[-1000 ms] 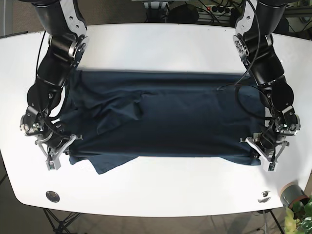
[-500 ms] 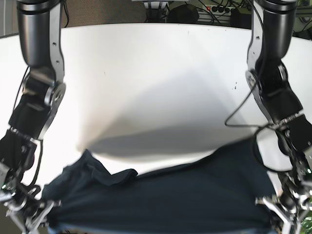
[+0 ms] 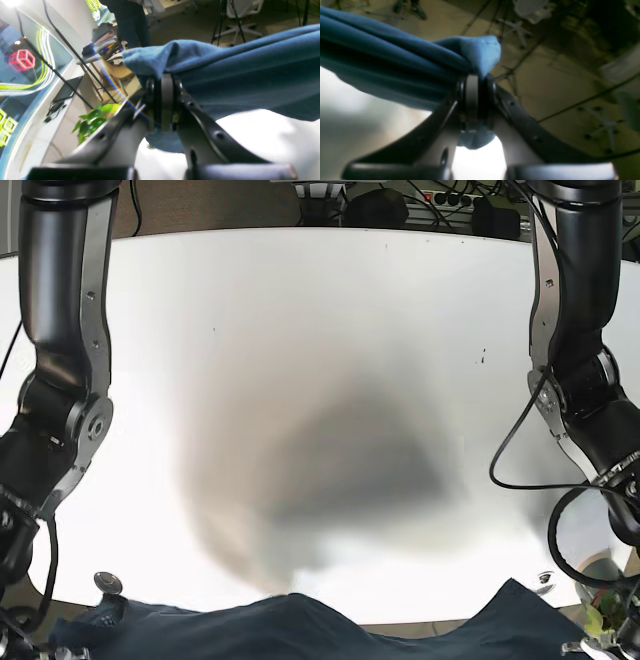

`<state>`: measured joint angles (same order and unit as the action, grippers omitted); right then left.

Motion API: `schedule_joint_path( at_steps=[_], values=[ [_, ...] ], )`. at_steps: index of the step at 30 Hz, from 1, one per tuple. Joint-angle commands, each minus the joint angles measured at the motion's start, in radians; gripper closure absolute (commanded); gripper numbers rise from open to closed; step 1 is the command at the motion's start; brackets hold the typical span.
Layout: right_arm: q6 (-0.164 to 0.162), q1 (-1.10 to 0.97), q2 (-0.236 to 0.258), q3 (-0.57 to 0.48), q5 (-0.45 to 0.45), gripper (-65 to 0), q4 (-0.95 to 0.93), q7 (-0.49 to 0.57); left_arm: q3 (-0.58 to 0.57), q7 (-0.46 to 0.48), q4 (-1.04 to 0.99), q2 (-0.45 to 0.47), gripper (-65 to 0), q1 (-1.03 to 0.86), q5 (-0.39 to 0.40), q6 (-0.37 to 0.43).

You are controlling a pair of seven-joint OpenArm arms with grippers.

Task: Fold the T-shirt properly
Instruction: 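Lift the shirt by the hem with both grippers, flip and lay it down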

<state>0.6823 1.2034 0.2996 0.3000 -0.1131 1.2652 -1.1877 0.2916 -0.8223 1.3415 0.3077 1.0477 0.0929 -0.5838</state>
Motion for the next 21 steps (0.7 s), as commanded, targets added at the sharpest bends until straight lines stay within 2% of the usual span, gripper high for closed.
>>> schedule_joint_path(
  at_steps=[1,3,5,7,11,15,21],
  values=[
    [-0.002,-0.049,0.019,0.005,0.025,-2.1,0.138,-0.019,0.014,0.021,0.056,0.015,0.0,-0.039,-0.014,0.015],
    [0.016,-0.139,0.019,0.006,0.025,-2.1,0.209,-0.019,0.033,0.022,0.095,0.014,0.0,-0.106,-0.014,0.014],
    [0.016,-0.211,0.016,0.006,0.025,-2.1,0.259,-0.019,0.042,0.022,0.114,0.011,0.0,-0.160,-0.012,0.014],
    [0.016,-0.314,-0.009,0.009,0.025,-2.1,0.341,-0.021,0.042,0.022,0.152,0.011,0.0,-0.243,-0.012,0.014],
    [0.016,-0.495,-0.049,0.078,0.025,-2.1,0.457,-0.021,0.073,0.022,0.226,0.006,0.0,-0.390,-0.011,0.009],
    [0.016,-0.649,-0.093,0.097,0.025,-2.1,0.528,-0.021,0.120,0.022,0.264,-0.002,0.0,-0.519,0.034,-0.029],
    [0.016,-0.854,-0.170,0.173,0.025,-2.1,0.603,-0.018,0.165,0.022,0.287,0.000,0.0,-0.714,0.081,-0.040]
  ],
)
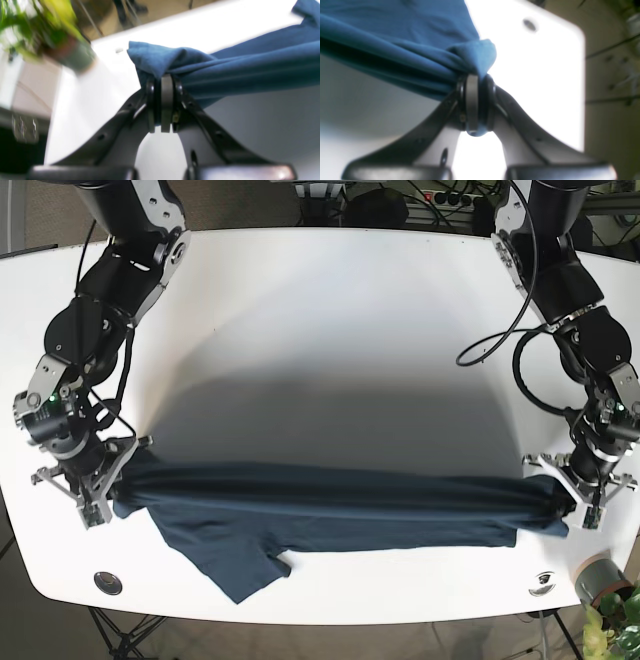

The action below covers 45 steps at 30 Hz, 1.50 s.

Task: Fold the T-shirt properly
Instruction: 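Lift the shirt by the hem with both grippers, flip and lay it down, then drag the shirt edge with both grippers away from the sleeves to smooth it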

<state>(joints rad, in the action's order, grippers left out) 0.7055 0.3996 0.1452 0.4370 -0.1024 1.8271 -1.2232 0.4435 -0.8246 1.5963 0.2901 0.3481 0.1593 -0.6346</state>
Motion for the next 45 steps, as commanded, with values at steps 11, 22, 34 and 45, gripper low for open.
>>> schedule_joint_path(
  at_steps=[11,22,34,45],
  values=[
    [-0.007,-0.255,-0.058,0.171,-0.150,-2.1,0.049,0.016,0.091,0.026,0.059,-0.024,0.0,-0.222,0.029,0.009],
    [-0.007,-0.414,-0.094,0.173,-0.173,-2.1,0.130,0.019,0.139,0.026,0.060,-0.025,0.0,-0.350,0.061,-0.040],
    [-0.007,-0.523,-0.098,0.204,-0.173,-2.2,0.132,0.021,0.183,0.026,0.060,-0.025,0.0,-0.498,0.062,-0.041],
    [-0.007,-0.600,-0.104,0.213,-0.175,-2.7,0.130,0.021,0.200,0.024,0.103,-0.025,0.0,-0.558,0.061,-0.041]
  ],
)
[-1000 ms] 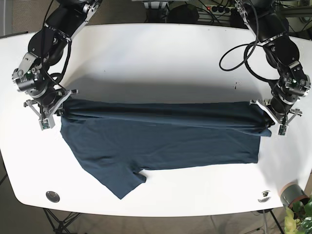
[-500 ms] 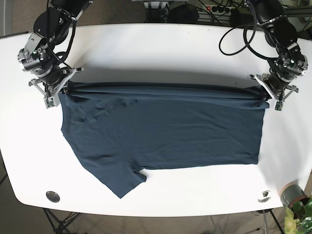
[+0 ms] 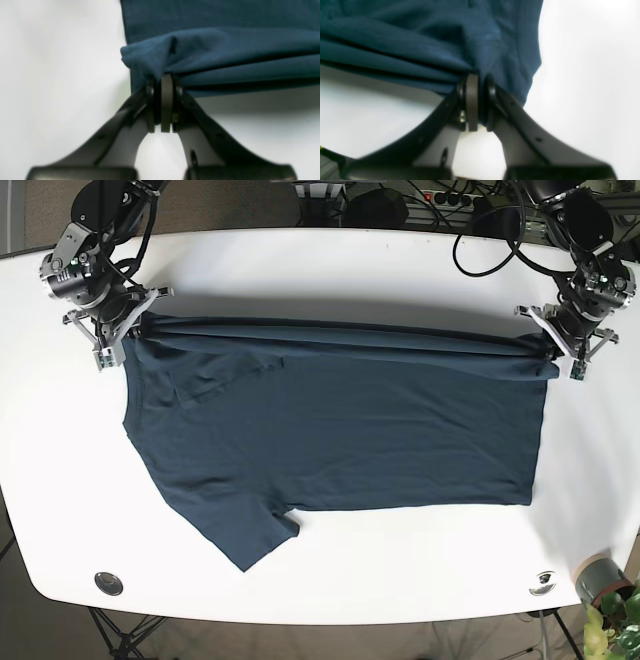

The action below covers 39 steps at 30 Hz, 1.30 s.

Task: Fold the T-shirt properly
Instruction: 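Drag the shirt edge with both grippers away from the sleeves to smooth it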

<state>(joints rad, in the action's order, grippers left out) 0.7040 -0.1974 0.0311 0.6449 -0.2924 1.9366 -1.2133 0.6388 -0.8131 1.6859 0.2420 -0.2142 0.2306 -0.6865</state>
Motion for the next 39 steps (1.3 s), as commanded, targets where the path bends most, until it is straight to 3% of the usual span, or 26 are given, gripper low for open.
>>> schedule_joint_path(
  at_steps=[1,4,6,9,13,18,21,26,29,35,39],
  values=[
    [-0.006,-0.004,0.000,0.008,0.015,-2.7,0.021,0.011,0.005,0.013,0.012,0.023,0.0,0.005,-0.013,0.011],
    [-0.006,-0.024,-0.003,0.008,0.015,-7.3,0.021,0.011,0.003,0.005,0.012,0.023,0.0,0.005,-0.017,0.011],
    [-0.006,-0.034,-0.003,0.008,0.015,-16.6,0.022,0.011,0.003,0.005,0.012,0.026,-4.3,0.003,-0.017,0.012],
    [-0.006,-0.057,-0.003,0.008,0.015,-33.6,0.024,0.011,0.003,0.005,0.012,0.027,-19.9,0.002,-0.017,0.012],
    [-0.006,-0.083,-0.004,0.008,0.015,-47.6,0.074,0.011,-0.003,0.005,0.018,0.061,-41.4,-0.014,-0.015,0.012],
    [-0.006,-0.081,-0.006,0.014,0.000,-45.2,0.093,0.011,-0.006,0.005,0.064,0.092,-40.6,-0.015,-0.007,0.009],
    [-0.006,-0.078,-0.003,0.057,-0.067,-43.4,0.093,0.011,-0.003,0.005,0.121,0.101,-39.9,-0.015,0.022,-0.012],
    [-0.006,-0.049,0.046,0.023,-0.123,-43.1,0.086,0.011,-0.004,0.007,0.122,0.101,-39.7,-0.009,0.063,-0.012],
    [-0.006,-0.009,0.046,-0.010,-0.080,-43.1,0.068,0.011,-0.018,0.005,0.093,0.093,-39.7,0.025,0.062,-0.012],
    [-0.006,0.054,0.019,-0.027,0.095,-43.1,0.033,0.013,-0.069,0.010,0.007,0.093,-39.7,0.055,0.059,-0.012],
    [-0.006,0.065,0.010,0.000,0.147,-43.1,0.017,0.013,-0.069,0.013,-0.040,0.093,-39.7,0.060,0.006,-0.012]
  ],
)
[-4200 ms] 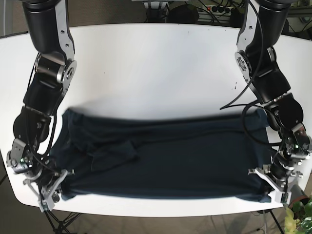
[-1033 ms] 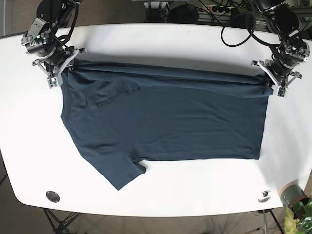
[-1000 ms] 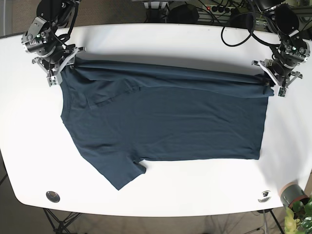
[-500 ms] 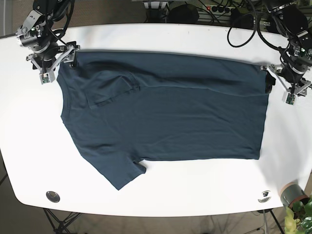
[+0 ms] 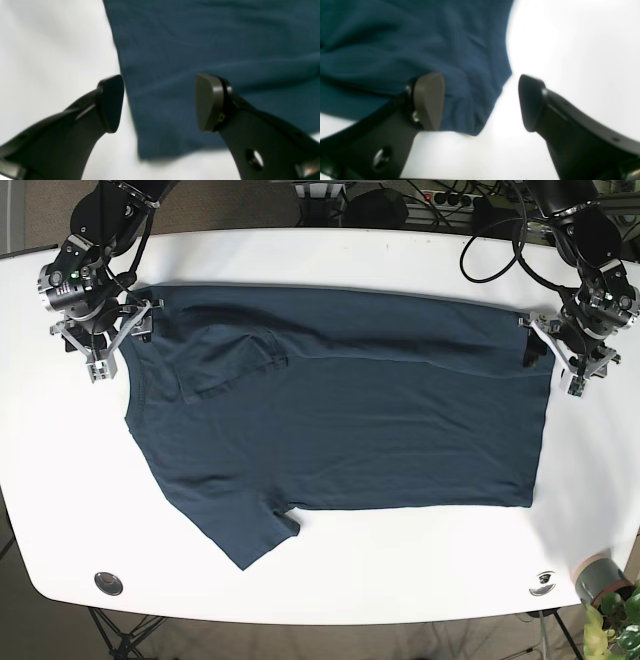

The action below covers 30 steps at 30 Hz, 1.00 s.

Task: Fold the T-shirt properly
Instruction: 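Drag the shirt edge with both grippers away from the sleeves to smooth it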

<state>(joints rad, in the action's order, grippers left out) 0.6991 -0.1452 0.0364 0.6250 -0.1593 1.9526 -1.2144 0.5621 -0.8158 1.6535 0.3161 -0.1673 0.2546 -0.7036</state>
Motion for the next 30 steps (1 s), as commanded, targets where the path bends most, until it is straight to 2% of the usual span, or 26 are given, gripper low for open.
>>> schedule_joint_path(
  at_steps=[1,7,13,22,25,26,28,29,30],
  values=[
    [-0.001,0.009,0.004,0.022,0.010,-43.1,-0.008,0.014,0.008,0.017,-0.020,0.019,-39.7,0.013,-0.030,0.005],
    [-0.001,-0.008,0.004,0.031,0.011,-43.1,-0.086,0.018,0.011,0.019,-0.078,0.019,-39.0,0.002,-0.068,0.005],
    [-0.001,-0.047,0.000,0.025,0.011,-43.1,-0.106,0.063,0.005,0.094,-0.154,0.019,-31.0,-0.025,-0.073,0.005],
    [-0.001,-0.047,-0.016,0.028,0.010,-43.0,-0.195,0.071,0.002,0.117,-0.180,0.019,-30.7,-0.028,-0.074,0.005],
    [-0.001,-0.047,-0.017,0.026,0.010,-42.8,-0.218,0.103,0.002,0.120,-0.217,0.019,-30.6,-0.028,-0.074,0.005],
    [-0.001,-0.049,-0.017,0.026,0.010,-42.0,-0.223,0.112,0.002,0.120,-0.227,0.021,-30.3,-0.027,-0.074,0.005],
    [-0.001,-0.049,-0.017,0.028,0.010,-36.0,-0.243,0.121,0.002,0.120,-0.238,0.022,-26.1,-0.028,-0.074,0.005],
    [-0.001,-0.049,-0.017,0.028,0.010,-32.7,-0.249,0.123,0.002,0.120,-0.240,0.022,-22.9,-0.028,-0.074,0.005],
    [-0.001,-0.049,-0.017,0.028,0.010,-26.0,-0.258,0.124,0.002,0.120,-0.243,0.022,-17.6,-0.028,-0.074,0.005]
  ],
)
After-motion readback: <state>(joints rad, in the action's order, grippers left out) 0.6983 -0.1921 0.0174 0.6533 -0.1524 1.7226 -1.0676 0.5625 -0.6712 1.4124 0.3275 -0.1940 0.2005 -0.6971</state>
